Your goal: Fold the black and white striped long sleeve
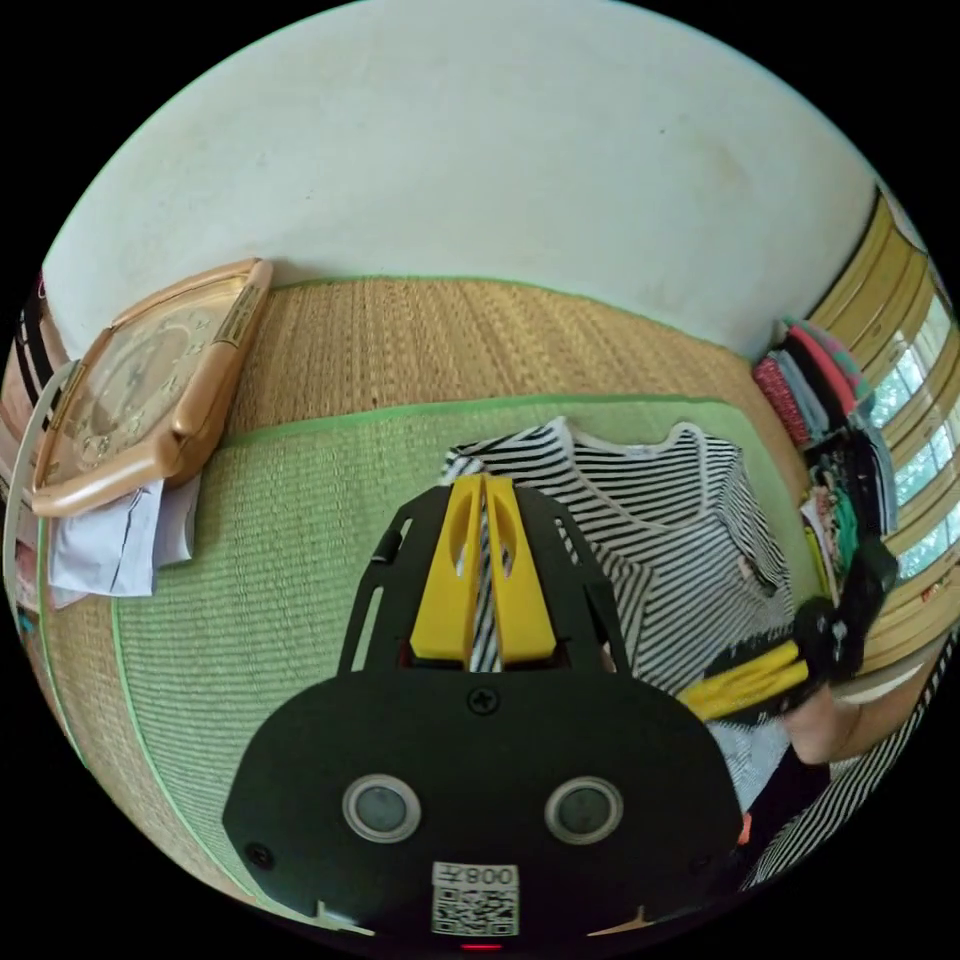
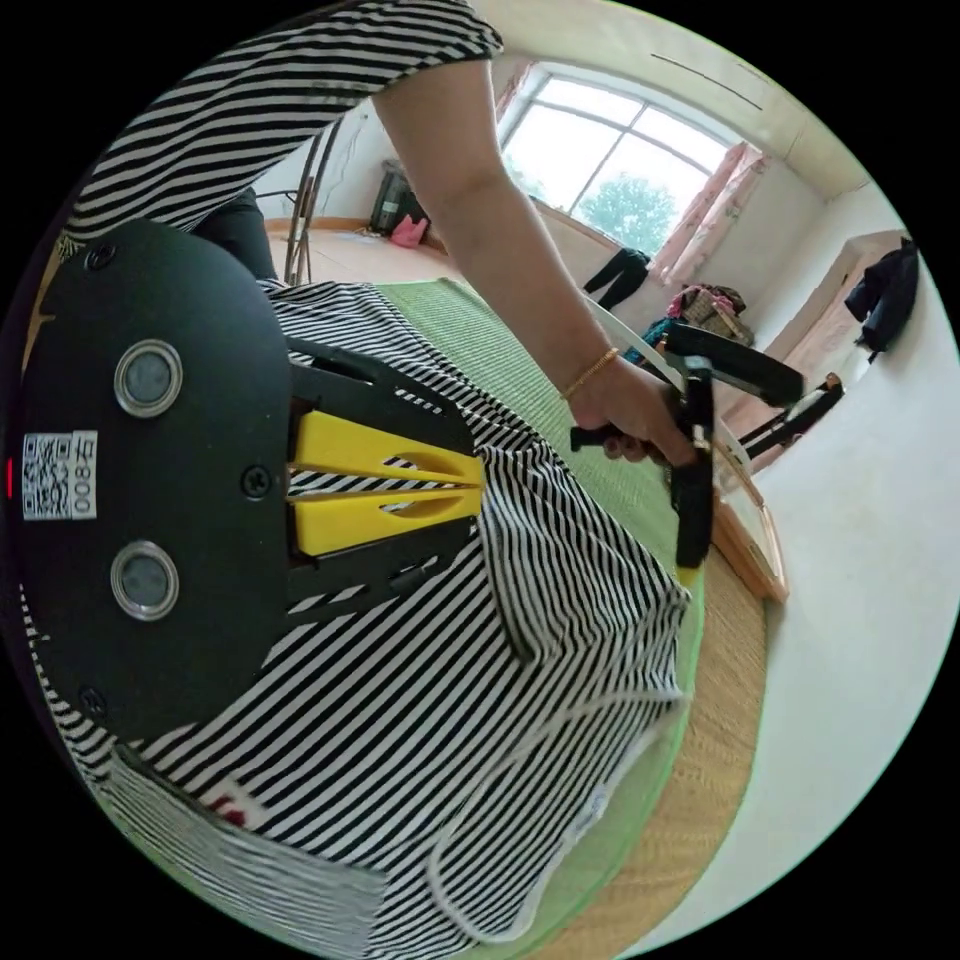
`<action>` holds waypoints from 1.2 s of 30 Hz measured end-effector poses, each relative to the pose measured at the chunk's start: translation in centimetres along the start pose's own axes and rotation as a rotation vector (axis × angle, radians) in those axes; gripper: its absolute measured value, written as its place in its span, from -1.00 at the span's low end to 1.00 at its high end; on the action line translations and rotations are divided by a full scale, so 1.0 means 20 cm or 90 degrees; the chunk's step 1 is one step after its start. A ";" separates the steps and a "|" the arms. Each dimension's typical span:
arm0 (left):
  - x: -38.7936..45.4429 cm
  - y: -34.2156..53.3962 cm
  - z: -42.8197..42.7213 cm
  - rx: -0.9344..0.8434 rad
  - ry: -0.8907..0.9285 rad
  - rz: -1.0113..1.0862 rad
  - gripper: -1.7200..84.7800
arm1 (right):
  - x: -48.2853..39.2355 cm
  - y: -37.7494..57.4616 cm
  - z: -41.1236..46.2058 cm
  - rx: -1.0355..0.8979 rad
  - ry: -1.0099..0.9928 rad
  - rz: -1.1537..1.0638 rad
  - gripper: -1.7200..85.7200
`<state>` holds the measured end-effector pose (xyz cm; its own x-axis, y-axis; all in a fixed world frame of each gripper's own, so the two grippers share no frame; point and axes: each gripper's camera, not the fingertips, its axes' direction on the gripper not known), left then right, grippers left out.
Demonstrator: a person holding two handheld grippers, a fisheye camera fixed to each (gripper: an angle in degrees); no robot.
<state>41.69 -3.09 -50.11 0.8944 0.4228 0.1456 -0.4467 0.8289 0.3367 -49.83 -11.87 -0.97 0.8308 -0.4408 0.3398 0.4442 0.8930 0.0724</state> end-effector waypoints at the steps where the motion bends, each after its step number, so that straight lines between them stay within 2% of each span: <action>1: 0.01 0.01 0.00 -0.005 0.010 0.006 -0.96 | 0.03 0.06 -0.07 0.013 0.020 0.011 -0.96; 5: 0.09 0.07 0.06 -0.051 0.001 0.032 -0.96 | 0.24 0.49 -0.41 0.066 0.190 0.134 -0.96; 8: 0.08 0.05 0.15 -0.087 -0.001 0.015 -0.96 | 0.42 0.72 -0.42 0.022 0.245 0.219 -0.96; 12: 0.07 -0.01 0.13 -0.060 0.026 -0.029 -0.96 | 0.55 0.89 -0.42 0.046 0.178 0.274 -0.96; 14: 0.10 -0.02 0.10 -0.038 0.048 -0.032 -0.96 | 0.53 0.93 -0.43 0.037 0.203 0.267 -0.96; 19: 0.21 -0.04 0.17 -0.074 0.085 0.001 -0.96 | 0.55 1.09 -0.44 0.037 0.222 0.276 -0.96; 25: 0.47 -0.14 0.46 -0.119 0.183 0.074 -0.96 | 0.63 1.32 -0.44 0.036 0.168 0.304 -0.96; 27: 0.58 -0.19 0.59 -0.126 0.219 0.110 -0.95 | 0.61 1.39 -0.50 0.069 0.163 0.287 -0.96; 32: 0.74 -0.35 0.84 -0.119 0.248 0.154 -0.95 | 0.66 1.52 -0.57 0.112 0.187 0.275 -0.96; 36: 0.80 -0.49 1.06 -0.132 0.214 0.180 -0.95 | 0.71 1.67 -0.58 0.137 0.104 0.260 -0.96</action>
<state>60.77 -12.20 -31.28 0.6958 0.7089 -0.1156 -0.6970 0.7052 0.1298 -19.41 10.67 -4.59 0.9720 -0.0433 0.2309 0.0054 0.9867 0.1623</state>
